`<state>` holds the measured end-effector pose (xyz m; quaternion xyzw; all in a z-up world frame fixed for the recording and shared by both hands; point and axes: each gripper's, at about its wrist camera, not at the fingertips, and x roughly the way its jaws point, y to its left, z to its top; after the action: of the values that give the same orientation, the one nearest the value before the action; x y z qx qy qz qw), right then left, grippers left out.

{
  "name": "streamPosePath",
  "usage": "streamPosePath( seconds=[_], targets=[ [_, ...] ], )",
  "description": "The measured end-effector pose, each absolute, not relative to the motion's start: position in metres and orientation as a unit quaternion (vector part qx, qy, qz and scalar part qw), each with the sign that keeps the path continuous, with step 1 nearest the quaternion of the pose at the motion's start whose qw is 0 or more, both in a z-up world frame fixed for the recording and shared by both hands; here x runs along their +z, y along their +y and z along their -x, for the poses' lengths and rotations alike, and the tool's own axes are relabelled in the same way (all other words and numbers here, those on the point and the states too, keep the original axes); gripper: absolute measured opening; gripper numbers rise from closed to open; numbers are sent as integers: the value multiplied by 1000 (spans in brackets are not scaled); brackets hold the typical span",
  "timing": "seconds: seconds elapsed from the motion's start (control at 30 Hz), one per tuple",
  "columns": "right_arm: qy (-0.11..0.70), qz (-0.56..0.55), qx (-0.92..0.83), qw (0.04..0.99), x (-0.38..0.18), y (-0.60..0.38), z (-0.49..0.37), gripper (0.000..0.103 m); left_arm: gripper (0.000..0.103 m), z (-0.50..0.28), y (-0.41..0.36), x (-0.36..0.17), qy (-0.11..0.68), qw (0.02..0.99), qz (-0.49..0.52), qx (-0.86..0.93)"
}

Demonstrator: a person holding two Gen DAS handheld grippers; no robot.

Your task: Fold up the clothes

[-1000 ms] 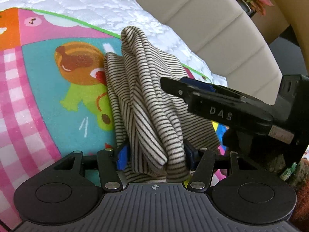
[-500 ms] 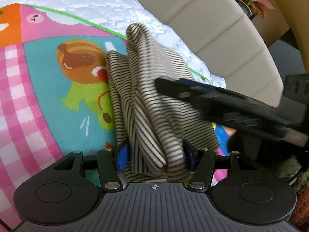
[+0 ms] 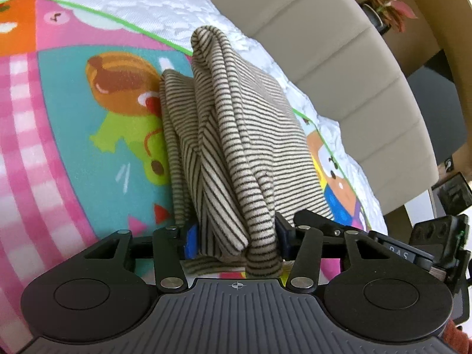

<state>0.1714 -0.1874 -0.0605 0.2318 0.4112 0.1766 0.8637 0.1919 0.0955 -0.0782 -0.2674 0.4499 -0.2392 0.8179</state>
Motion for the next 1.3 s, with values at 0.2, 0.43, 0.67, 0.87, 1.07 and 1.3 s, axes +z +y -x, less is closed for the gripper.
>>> streamPosePath(
  seconds=[0.2, 0.43, 0.67, 0.87, 1.07, 1.3],
  targets=[
    [410, -226, 181, 865, -61, -196, -142, 50, 54, -159, 88, -72, 464, 816, 260, -226],
    [368, -129, 170, 905, -56, -182, -129, 68, 60, -141, 77, -58, 457, 844, 214, -182],
    [343, -153, 162, 912, -50, -193, -121, 70, 68, -123, 87, -44, 448, 856, 217, -138],
    [357, -74, 129, 922, -56, -180, -126, 76, 74, -127, 93, -53, 469, 850, 211, -112],
    [336, -22, 110, 935, -60, -173, -124, 90, 78, -133, 93, -60, 471, 850, 209, -114],
    [334, -38, 111, 935, -59, -178, -124, 93, 72, -121, 106, -38, 407, 880, 222, -103]
  ],
)
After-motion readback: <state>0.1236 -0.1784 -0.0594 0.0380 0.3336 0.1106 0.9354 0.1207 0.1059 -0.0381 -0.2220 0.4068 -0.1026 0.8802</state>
